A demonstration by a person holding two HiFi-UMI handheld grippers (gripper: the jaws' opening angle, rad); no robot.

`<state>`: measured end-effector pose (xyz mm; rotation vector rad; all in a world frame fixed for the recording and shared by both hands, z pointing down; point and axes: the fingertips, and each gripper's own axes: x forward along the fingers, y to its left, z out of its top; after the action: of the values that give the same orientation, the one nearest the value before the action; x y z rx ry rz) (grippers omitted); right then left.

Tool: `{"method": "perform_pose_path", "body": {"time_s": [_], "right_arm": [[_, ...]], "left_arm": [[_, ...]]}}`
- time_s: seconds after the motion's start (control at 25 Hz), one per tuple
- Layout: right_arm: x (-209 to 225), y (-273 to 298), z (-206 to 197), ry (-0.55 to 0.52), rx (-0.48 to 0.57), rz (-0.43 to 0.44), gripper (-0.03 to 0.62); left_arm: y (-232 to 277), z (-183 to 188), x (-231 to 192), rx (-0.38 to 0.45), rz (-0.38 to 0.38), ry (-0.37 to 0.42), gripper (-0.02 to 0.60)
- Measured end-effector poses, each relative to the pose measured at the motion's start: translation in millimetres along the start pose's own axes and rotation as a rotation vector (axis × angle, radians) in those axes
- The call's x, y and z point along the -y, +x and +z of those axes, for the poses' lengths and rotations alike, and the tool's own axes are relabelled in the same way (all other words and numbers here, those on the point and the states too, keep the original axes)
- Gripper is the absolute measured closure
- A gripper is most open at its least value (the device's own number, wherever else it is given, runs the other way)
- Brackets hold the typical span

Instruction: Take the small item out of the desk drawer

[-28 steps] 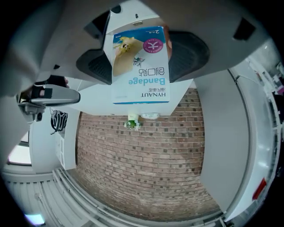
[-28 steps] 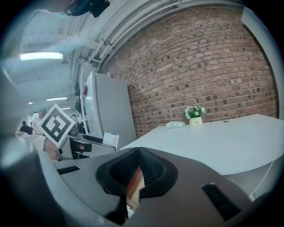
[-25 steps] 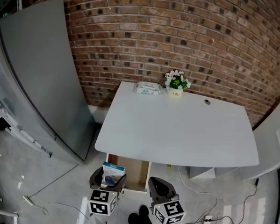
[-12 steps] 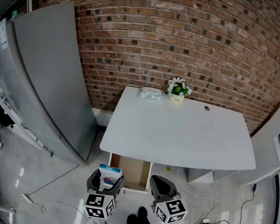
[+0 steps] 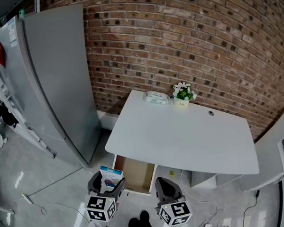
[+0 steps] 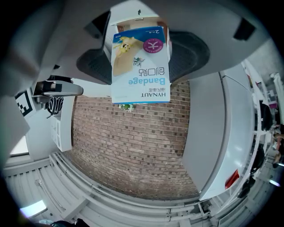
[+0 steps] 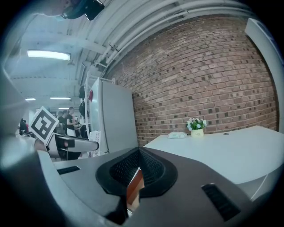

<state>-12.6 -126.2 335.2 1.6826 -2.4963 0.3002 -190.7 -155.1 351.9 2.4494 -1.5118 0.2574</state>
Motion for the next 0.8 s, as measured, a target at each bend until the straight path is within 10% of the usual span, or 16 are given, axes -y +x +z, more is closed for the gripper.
{"method": "perform_pose_path", "body": {"time_s": [0.8], "right_arm": [[-7.0,-1.7,-1.7,-0.020,-0.020,-0.007,0.569]], "left_arm": [[-4.6,-1.6,5.1,-0.008,-0.010,-0.006,0.181]]}}
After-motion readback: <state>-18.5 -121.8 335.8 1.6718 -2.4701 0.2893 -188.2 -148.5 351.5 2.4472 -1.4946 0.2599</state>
